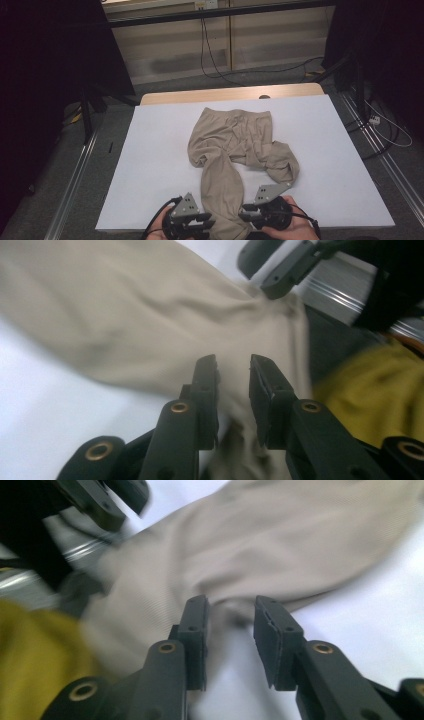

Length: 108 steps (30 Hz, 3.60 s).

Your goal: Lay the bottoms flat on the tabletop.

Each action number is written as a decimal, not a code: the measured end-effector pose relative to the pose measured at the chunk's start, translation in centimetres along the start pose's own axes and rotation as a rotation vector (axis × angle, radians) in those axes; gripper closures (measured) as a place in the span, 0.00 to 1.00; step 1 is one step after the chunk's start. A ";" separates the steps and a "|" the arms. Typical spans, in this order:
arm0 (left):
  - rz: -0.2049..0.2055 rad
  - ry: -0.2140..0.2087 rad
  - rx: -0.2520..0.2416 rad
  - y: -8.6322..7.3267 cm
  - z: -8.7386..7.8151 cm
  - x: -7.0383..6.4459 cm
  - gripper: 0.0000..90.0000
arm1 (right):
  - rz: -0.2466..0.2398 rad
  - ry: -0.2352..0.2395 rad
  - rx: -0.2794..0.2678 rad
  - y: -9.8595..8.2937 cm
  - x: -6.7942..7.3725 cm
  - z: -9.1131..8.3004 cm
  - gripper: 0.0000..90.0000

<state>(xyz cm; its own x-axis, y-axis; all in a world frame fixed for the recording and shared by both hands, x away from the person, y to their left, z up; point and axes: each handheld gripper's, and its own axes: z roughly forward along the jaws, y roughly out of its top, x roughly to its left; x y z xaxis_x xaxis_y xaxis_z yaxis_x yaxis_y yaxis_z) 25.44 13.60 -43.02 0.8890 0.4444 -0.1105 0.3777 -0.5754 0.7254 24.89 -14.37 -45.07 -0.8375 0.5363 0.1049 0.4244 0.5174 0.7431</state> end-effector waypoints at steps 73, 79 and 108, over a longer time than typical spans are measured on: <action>-0.129 0.167 0.094 -2.8 -3.0 4.1 0.92 | -0.056 -0.042 -0.042 1.8 -0.7 1.1 0.80; -0.039 0.197 0.021 -1.9 -1.9 4.5 0.80 | -0.115 -0.093 0.014 2.4 -1.1 3.9 0.75; 0.041 0.123 0.043 -1.8 -0.4 3.5 0.77 | -0.125 -0.018 -0.011 1.5 1.0 3.1 0.76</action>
<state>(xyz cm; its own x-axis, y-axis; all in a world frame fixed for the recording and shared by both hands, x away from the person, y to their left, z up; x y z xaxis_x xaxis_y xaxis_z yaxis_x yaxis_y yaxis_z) 27.78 16.50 -44.44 0.8666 0.4991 0.0042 0.3550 -0.6223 0.6977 25.73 -10.99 -45.91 -0.8772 0.4802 -0.0006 0.3133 0.5733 0.7571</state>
